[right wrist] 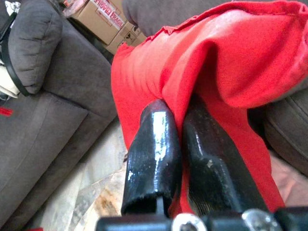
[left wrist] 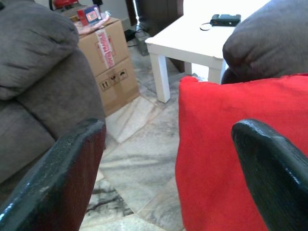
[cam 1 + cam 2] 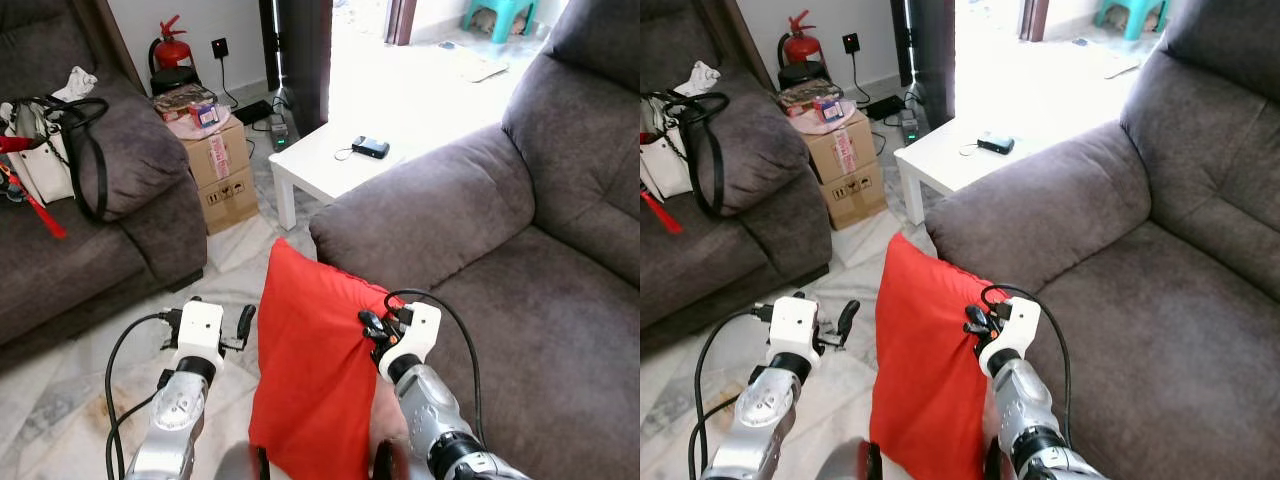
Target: Move the pillow to the sofa from floor
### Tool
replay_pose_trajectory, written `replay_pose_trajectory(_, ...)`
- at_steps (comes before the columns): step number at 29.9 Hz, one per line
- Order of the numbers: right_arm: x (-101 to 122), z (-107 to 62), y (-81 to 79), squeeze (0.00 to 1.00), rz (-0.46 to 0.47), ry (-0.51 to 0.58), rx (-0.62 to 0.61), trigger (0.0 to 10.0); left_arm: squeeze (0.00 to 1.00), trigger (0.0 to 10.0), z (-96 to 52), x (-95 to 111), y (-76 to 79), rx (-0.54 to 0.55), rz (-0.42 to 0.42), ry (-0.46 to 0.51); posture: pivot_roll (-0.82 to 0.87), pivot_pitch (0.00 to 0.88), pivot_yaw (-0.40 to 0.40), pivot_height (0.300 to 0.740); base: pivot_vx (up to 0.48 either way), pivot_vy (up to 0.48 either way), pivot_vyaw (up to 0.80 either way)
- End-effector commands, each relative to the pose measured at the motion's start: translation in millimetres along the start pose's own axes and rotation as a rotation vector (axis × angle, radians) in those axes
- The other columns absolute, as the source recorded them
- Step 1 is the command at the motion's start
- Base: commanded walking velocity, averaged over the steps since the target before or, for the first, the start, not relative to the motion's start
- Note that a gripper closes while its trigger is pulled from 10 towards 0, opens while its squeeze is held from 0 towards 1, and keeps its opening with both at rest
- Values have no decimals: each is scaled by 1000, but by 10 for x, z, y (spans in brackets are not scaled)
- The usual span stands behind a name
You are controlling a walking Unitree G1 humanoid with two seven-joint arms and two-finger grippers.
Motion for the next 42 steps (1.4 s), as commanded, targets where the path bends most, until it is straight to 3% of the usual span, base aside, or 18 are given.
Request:
replay_pose_trajectory(1,347,60,-162,0,-32,127,62,10000,0,10000,-13,-16,-24,-4,5,0,95,51,-17,717,0,0,0)
replay_pose_trajectory(6,353,63,-165,0,-26,132,62,10000,0,10000,-15,-18,-31,-6,8,0,96,54,-14,740,0,0,0)
replay_pose_trajectory(19,438,70,-165,0,-25,157,58,10000,0,10000,2,-5,-37,-13,13,3,94,62,-6,740,0,0,0)
replay_pose_trajectory(24,703,104,-301,0,-30,226,114,10000,0,10000,14,4,-44,-12,14,5,92,63,-3,740,0,0,0)
replay_pose_trajectory(28,632,130,-548,0,-100,158,256,10000,0,10000,22,10,-23,-19,14,7,93,61,-6,740,0,0,0)
replay_pose_trajectory(32,603,117,-602,0,-95,134,309,10000,0,10000,25,19,-18,-19,13,9,96,61,-7,740,0,0,0)
replay_pose_trajectory(38,254,-20,-722,0,-183,-85,512,10000,0,10000,29,23,-15,-20,11,10,95,61,-5,740,0,0,0)
replay_pose_trajectory(42,187,-93,-730,0,-180,-139,570,10000,0,10000,28,23,-15,-21,11,9,94,62,-9,740,0,0,0)
Point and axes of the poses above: a point about 5 cm out from each wrist's last joint towards the gripper, its own z axis pointing out of the wrist towards the gripper, its own x axis along the axis of the wrist's last joint, y = z × x, the point moved 6 cm from there along z, pointing out of the wrist towards the gripper, and after that the axes turned 15 degrees about z, right-handed, at the moved point
